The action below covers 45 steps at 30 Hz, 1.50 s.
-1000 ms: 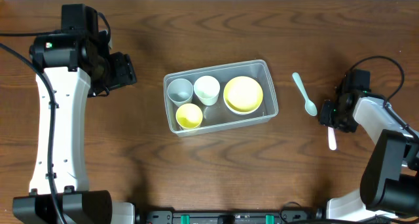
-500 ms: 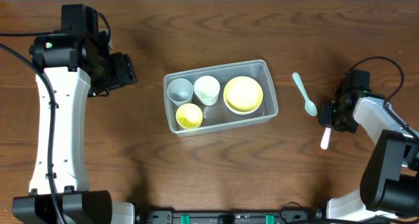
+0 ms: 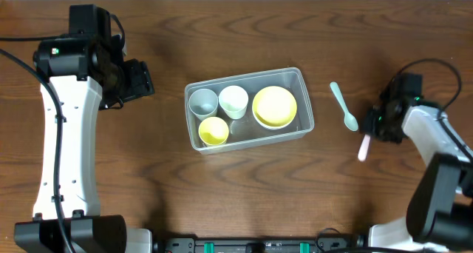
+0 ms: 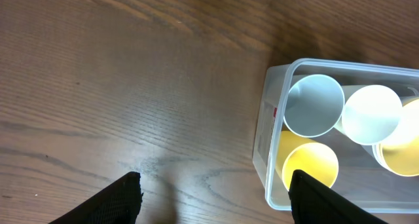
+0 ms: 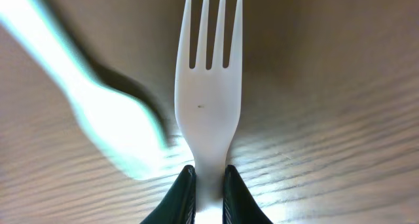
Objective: Pack container
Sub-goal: 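Carry the white fork into the container and release it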
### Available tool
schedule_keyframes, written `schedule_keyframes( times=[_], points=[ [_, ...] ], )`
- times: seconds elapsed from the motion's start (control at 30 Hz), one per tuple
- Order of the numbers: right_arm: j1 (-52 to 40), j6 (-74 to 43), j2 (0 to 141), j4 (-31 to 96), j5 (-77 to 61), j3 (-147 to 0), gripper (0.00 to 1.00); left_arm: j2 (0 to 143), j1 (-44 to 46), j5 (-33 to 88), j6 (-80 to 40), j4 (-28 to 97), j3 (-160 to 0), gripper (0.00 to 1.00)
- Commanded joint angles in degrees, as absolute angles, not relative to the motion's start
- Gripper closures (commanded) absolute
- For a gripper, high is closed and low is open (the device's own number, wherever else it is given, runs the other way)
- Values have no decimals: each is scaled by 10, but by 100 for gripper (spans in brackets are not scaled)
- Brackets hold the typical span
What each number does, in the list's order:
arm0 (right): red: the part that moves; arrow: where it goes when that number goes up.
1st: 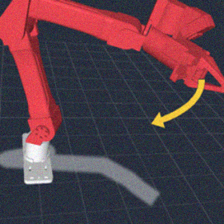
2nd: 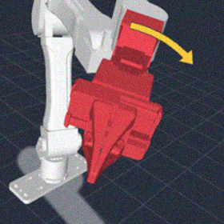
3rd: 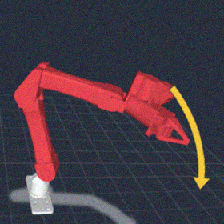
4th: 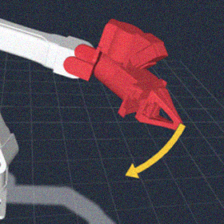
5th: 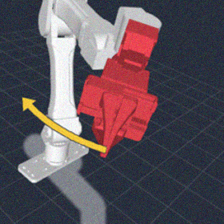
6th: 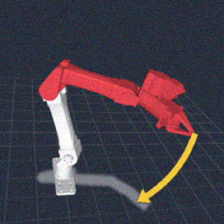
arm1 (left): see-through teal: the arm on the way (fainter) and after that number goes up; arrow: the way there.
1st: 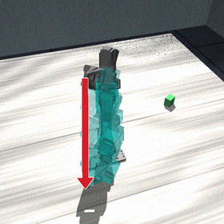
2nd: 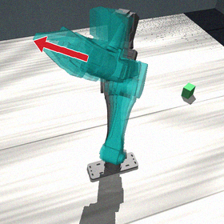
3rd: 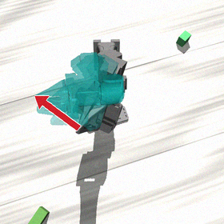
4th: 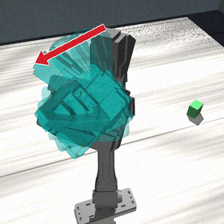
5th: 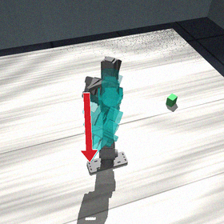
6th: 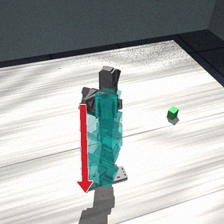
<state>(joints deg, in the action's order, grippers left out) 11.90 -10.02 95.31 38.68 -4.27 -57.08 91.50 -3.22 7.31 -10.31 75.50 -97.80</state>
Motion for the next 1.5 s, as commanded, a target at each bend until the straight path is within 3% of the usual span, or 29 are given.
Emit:
schedule_keyframes(
  times=[0.0,0.17,0.37,0.63,0.97,1.03,1.17,1.27,1.33,1.4,1.47],
  points=[
    [78,-55,877,408,-91,-663,99,917,-35,68,-102,758,-976,27],
    [-31,109,836,443,-91,-763,99,917,-35,68,-102,756,-976,27],
    [-191,326,839,462,-93,-783,99,917,-35,68,-102,757,-976,27],
    [-321,462,895,482,-93,-778,99,917,-35,68,-102,757,-976,27],
    [-346,476,981,524,-93,-778,98,917,-35,68,-102,756,-976,27],
    [-346,476,988,525,-93,-778,89,917,-35,68,-102,756,-976,27],
    [-346,476,990,525,-93,-778,60,917,-35,68,-102,757,-976,27],
    [-346,476,990,528,-93,-778,48,917,-35,68,-102,757,-976,27],
    [-346,476,990,529,-92,-778,51,917,-35,68,-102,757,-976,27],
    [-345,466,989,526,-91,-779,60,917,-35,68,-102,757,-976,27],
    [-342,412,986,509,-78,-780,60,917,-35,68,-102,758,-976,27]
  ],
)
